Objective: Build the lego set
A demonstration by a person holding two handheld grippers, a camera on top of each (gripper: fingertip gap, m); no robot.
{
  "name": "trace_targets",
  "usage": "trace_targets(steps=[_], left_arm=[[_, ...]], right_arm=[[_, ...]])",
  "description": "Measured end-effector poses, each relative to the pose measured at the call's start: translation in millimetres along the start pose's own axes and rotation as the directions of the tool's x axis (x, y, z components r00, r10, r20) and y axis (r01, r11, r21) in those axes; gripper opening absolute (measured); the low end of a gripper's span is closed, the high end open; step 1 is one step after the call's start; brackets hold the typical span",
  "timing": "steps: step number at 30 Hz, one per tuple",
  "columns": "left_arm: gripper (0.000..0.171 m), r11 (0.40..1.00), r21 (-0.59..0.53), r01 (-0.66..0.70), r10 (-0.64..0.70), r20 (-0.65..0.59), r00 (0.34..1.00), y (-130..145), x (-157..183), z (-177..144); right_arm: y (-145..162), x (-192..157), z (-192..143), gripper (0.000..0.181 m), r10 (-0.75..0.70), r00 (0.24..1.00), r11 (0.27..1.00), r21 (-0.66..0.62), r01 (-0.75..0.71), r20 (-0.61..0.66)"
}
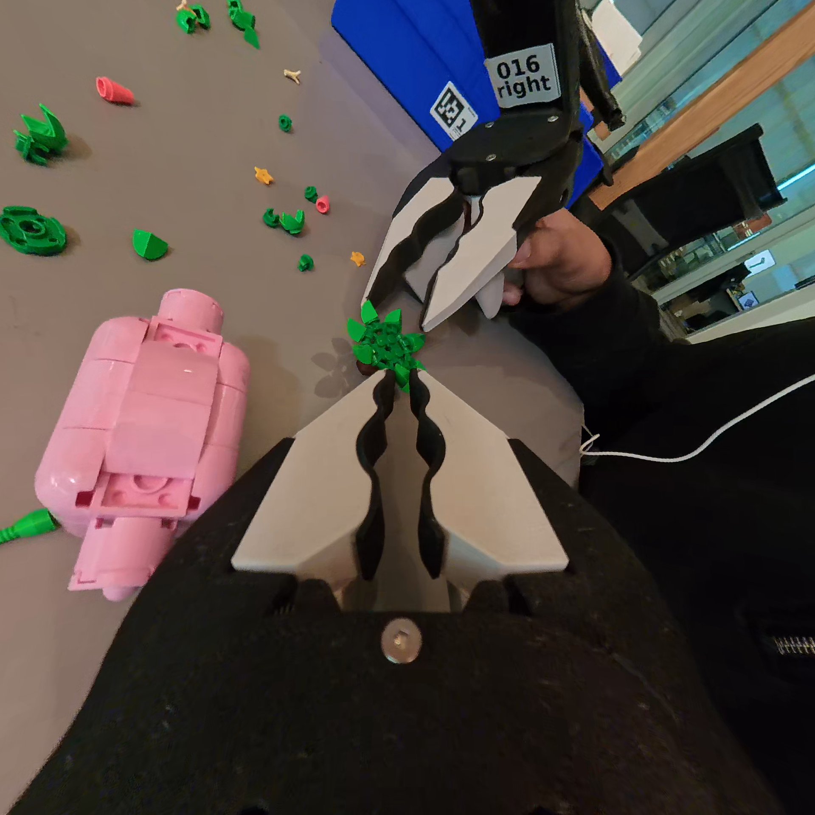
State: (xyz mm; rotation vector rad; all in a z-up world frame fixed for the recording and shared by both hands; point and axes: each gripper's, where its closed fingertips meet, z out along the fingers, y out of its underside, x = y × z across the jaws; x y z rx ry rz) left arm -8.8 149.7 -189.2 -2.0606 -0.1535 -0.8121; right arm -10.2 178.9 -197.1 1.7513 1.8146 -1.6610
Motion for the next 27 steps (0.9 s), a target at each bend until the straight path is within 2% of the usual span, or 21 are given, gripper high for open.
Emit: trace_targets(steps=[6,11,17,23,27], left_arm=[[0.003,1.0,-0.021,-0.002,0.003,0.007,1.0,2,-1,3],[0.003,1.0,-0.03,-0.005,0.006,0.009,1.0,3,-1,4],[0.003,1.0,-0.028,-0.009,0.009,0.001,1.0,3,1,4],[0.003,0.994,0.104,0.01,-0.001,-0.089,0.996,-14,12,-10],[0.003,0.963,0.26,0.07,-0.031,-0.153,0.988,-37,15,-30]], right_arm=[[2,-1,7,0.024,0.046,0.998,0.998,-0.032,-0.045,0.031],[4,-7,12,0.006,0.094,0.991,0.994,-0.064,-0.089,0.096],[5,-9,11,0.006,0.09,0.99,0.994,-0.067,-0.083,0.106],[-15,-18,-2,0.005,0.074,0.979,0.993,0.072,-0.09,0.192],[-39,-31,-17,0.005,-0.044,0.975,0.971,0.239,-0.009,0.217]])
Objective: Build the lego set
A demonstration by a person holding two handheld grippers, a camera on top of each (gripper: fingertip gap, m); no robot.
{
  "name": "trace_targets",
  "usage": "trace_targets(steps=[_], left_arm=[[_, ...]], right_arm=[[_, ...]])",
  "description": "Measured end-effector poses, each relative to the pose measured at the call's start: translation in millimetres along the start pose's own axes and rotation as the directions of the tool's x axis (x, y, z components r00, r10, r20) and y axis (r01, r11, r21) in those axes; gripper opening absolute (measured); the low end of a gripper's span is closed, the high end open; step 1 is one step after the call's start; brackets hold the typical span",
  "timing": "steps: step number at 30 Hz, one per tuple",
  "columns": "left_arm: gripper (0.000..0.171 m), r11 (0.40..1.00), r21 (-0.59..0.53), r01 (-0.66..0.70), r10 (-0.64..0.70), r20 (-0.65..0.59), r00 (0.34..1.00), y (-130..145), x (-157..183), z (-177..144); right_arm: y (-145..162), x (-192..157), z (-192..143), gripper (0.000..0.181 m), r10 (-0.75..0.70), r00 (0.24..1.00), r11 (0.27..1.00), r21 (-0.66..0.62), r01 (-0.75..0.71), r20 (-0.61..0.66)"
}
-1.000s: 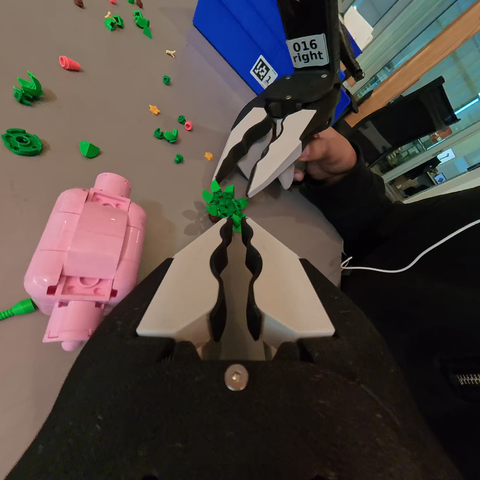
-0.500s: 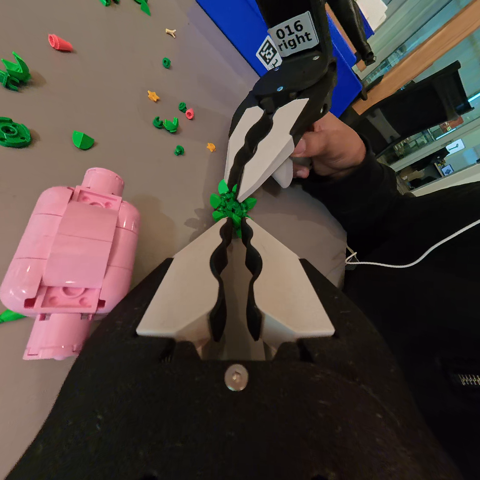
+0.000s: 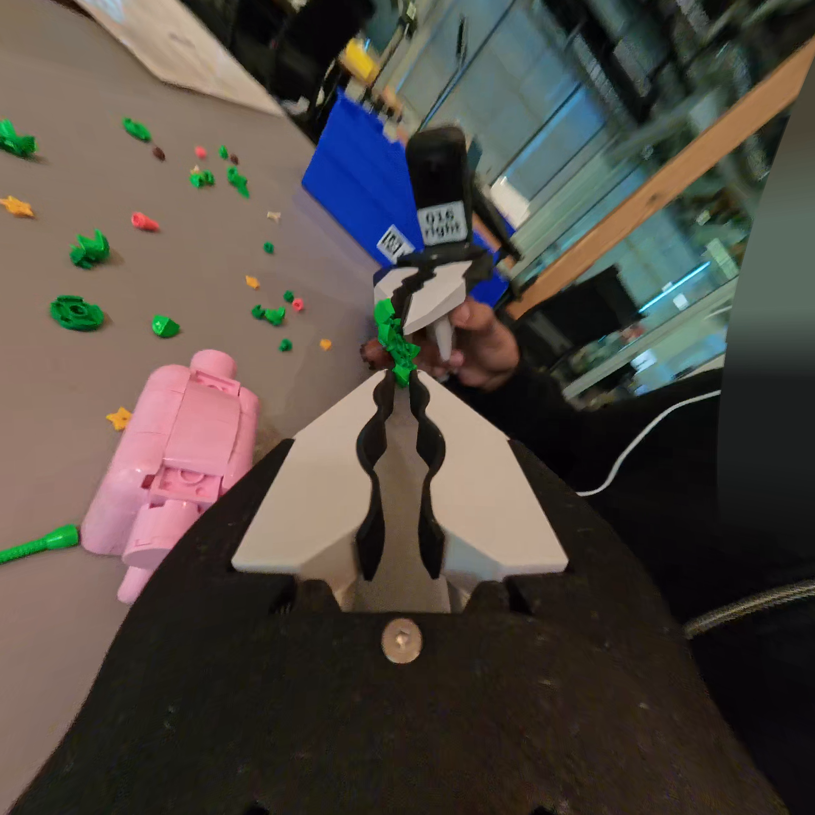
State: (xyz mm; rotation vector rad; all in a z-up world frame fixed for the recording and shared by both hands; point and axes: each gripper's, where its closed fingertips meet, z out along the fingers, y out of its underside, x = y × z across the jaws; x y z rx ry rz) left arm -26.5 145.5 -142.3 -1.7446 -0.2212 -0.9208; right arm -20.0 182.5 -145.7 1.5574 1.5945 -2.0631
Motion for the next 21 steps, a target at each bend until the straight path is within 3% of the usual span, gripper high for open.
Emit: trace_targets(steps=[5,10,17,21], left_arm=[[0.002,0.968,0.161,0.193,-0.163,-0.182,0.97,-24,8,-15],[0.003,0.967,0.214,0.141,-0.105,-0.17,0.98,-30,14,-15],[0.001,0.973,0.226,0.037,-0.01,-0.121,0.993,-32,20,-15],[0.0,0.977,0.208,-0.052,0.067,-0.066,0.996,-30,23,-13]], right_arm=[[-18,-19,2,0.005,-0.246,0.965,0.964,0.082,0.253,-0.085],[-28,-33,7,0.005,-0.413,0.886,0.889,0.119,0.442,-0.21],[-25,-35,15,0.005,-0.386,0.895,0.902,0.114,0.417,-0.222],[-25,-39,15,0.005,-0.336,0.929,0.921,0.149,0.359,-0.155]])
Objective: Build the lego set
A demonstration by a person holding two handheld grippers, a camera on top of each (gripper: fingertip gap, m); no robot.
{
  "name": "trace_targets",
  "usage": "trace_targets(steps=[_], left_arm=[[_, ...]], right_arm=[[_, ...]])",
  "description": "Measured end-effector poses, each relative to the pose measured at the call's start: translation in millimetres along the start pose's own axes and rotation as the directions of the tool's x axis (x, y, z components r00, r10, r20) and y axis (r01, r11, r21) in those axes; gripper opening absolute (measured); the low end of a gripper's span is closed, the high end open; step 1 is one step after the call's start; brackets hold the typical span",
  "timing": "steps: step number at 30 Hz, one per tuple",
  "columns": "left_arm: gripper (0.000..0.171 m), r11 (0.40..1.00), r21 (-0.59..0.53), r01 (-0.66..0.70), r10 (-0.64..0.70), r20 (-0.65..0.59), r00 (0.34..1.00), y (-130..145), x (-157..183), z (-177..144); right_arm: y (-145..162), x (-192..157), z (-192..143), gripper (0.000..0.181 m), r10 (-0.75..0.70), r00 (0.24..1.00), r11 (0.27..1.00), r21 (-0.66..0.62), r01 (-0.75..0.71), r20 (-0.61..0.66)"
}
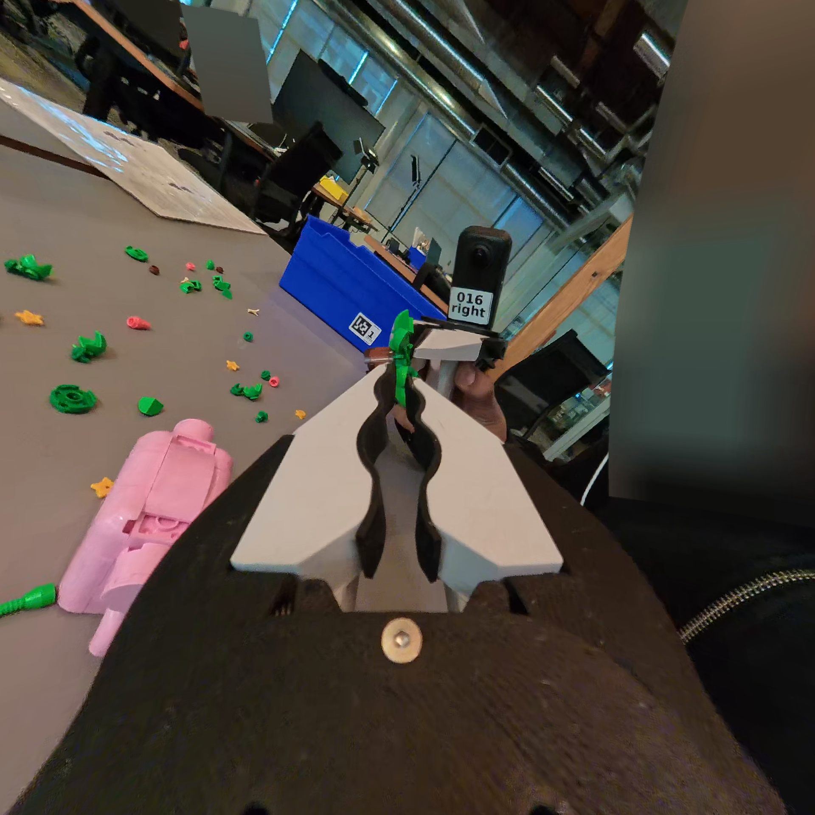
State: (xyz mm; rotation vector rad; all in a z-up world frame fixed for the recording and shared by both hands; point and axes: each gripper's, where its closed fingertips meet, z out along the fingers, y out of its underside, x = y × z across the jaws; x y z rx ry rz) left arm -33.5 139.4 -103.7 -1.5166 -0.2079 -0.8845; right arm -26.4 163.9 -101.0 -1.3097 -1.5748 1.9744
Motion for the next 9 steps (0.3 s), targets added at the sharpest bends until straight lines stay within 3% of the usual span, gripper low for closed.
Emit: trace_targets(steps=[9], left_arm=[[0.0,0.998,-0.006,0.062,-0.063,-0.067,0.996,2.3,4.8,1.6]], right_arm=[[-5.8,-8.7,-0.7,0.005,-0.075,0.997,0.997,0.03,0.074,0.022]])
